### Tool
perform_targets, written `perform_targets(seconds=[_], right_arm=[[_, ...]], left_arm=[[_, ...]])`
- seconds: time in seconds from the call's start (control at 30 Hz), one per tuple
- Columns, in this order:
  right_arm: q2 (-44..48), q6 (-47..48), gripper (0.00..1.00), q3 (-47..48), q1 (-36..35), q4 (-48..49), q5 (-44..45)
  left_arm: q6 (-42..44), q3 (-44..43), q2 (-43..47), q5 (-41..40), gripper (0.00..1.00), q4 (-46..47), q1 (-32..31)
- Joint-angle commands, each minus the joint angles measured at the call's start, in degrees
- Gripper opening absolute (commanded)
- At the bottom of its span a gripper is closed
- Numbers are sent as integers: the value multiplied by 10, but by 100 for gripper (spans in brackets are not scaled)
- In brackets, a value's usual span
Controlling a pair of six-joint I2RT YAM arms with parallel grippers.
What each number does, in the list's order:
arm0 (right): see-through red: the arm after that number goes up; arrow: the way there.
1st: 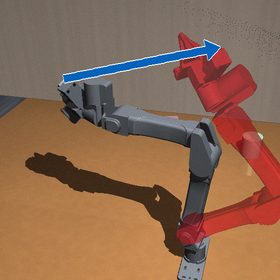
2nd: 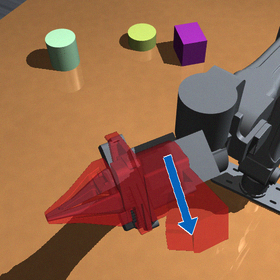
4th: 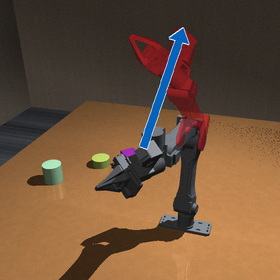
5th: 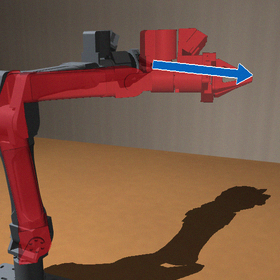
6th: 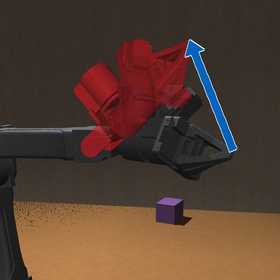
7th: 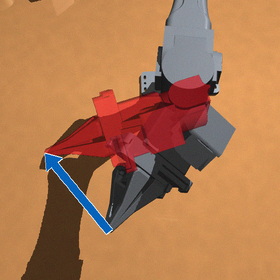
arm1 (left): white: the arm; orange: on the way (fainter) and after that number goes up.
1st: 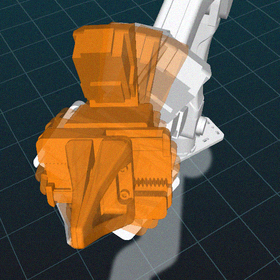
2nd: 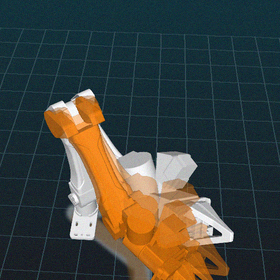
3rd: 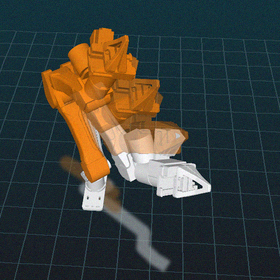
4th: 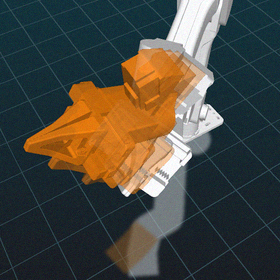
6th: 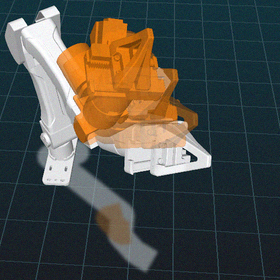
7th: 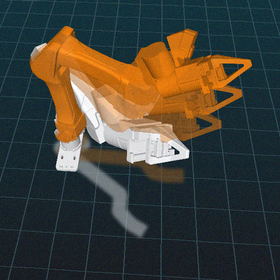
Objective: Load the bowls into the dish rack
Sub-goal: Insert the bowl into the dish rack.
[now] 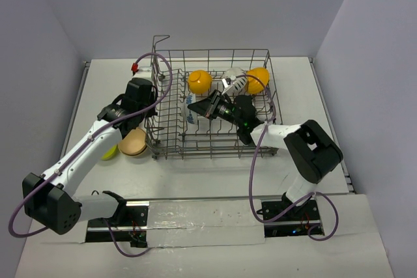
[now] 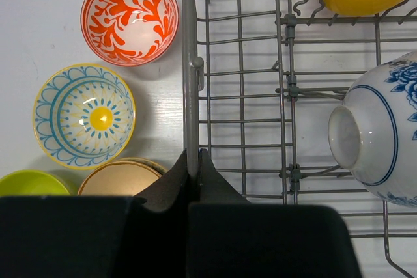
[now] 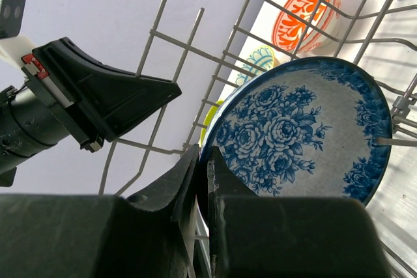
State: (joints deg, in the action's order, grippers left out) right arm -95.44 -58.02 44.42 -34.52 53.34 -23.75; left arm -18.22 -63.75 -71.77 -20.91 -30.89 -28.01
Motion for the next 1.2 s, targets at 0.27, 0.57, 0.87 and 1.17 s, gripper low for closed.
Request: perform_targets(seconds=[0.27,0.57,0.87,1.17], right_arm=[[21,29,11,-27,-5,-13,15],[50,49,26,-28,-4,-66,28],[68,89,47,34,-3,-220,37],[51,136,61,157,-3,-446,36]], left_arm=[[9,30,0,48,0,6,-13],[10,31,-5,49,0,7,-17],[11,34,-8,47,0,5,-21],[12,36,-2,42,0,4,-27]])
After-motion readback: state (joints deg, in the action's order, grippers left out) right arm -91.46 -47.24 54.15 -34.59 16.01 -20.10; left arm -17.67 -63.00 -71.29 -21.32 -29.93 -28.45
